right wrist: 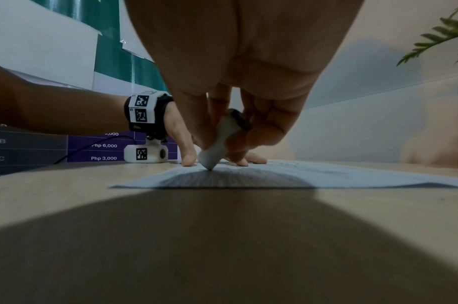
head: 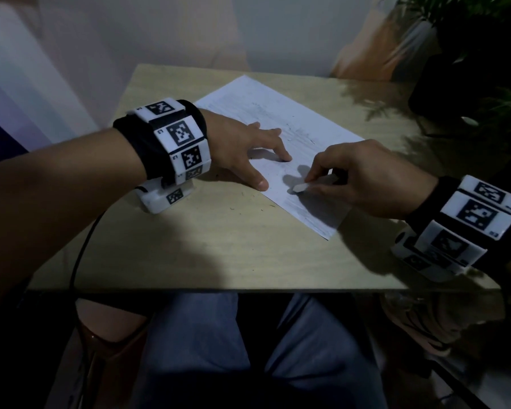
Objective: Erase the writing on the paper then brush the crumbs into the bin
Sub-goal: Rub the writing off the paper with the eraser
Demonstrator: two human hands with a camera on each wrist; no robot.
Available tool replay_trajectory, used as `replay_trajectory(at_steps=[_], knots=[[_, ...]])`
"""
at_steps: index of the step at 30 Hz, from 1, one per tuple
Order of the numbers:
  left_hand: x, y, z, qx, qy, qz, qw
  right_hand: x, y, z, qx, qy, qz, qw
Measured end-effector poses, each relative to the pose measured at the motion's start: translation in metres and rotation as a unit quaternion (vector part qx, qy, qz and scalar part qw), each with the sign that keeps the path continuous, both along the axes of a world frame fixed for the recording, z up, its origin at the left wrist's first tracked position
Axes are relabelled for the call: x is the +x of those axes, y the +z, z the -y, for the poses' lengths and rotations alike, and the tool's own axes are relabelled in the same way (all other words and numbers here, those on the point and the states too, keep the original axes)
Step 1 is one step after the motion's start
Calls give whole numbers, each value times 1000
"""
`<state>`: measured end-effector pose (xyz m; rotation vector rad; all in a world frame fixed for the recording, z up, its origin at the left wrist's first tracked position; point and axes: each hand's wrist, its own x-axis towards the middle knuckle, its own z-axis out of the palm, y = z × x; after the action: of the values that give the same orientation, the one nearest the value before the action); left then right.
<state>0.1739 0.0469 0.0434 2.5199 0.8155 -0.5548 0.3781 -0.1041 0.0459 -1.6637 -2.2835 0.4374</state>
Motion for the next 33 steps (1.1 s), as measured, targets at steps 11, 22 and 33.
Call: replay_trajectory(at_steps=[11, 22, 33], knots=[[1, -1, -1, 0, 0, -2, 1000, -4, -10, -3, 18, 61, 55, 996], [1, 1, 0, 8, 3, -21, 1000, -1, -11, -4, -27, -52, 64, 996], [1, 4, 3, 7, 4, -32, 999, -9, -9, -5, -63, 3, 45, 997]])
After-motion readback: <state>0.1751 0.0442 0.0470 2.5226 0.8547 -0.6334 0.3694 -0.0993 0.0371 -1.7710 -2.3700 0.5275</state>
